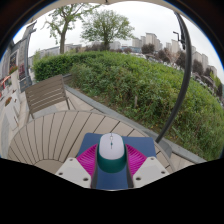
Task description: Arrange mouse
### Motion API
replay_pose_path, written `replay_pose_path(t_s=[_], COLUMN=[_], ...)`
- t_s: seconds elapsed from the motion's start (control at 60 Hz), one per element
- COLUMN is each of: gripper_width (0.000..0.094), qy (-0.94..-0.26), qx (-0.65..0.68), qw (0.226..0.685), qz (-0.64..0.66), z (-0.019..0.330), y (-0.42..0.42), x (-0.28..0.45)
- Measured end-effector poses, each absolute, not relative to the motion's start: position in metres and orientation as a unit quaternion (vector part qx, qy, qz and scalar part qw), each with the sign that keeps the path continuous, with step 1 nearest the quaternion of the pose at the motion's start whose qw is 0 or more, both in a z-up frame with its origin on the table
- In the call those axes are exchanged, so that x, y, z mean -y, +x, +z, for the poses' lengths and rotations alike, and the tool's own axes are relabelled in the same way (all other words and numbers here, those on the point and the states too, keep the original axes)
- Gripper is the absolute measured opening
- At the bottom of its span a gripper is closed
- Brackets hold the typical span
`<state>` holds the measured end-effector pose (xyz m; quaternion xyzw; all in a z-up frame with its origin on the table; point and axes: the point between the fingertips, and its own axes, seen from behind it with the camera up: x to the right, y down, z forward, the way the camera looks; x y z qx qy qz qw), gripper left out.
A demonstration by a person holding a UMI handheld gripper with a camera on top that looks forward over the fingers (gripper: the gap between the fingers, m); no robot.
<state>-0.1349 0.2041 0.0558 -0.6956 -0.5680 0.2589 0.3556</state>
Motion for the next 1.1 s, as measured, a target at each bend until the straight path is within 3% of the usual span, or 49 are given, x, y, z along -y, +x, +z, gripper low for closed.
replay_pose_path(t_s=[0.133, 0.283, 0.367, 0.4, 0.55, 0.667, 0.85, 1.1], gripper_width=[0.0420, 0.0533, 0.0870, 0.0831, 0.0848, 0.0840, 0.0843, 0.0844], qy=[-0.710, -0.705, -0.715, -0.717, -0.718, -0.715, -0.707, -0.699], qx=[0.578, 0.584, 0.578, 0.577, 0.592, 0.615, 0.635, 0.632], qw=[0.317, 0.311, 0.308, 0.306, 0.279, 0.254, 0.233, 0.249], qz=[0.249, 0.257, 0.244, 0.242, 0.238, 0.214, 0.206, 0.224], z=[-0.006, -0.016, -0.005, 0.007, 0.080, 0.117, 0.146, 0.164], y=[-0.119, -0.117, -0.106, -0.097, -0.009, 0.077, 0.161, 0.165], x=[-0.230, -0.232, -0.236, -0.234, -0.199, -0.175, -0.145, -0.146])
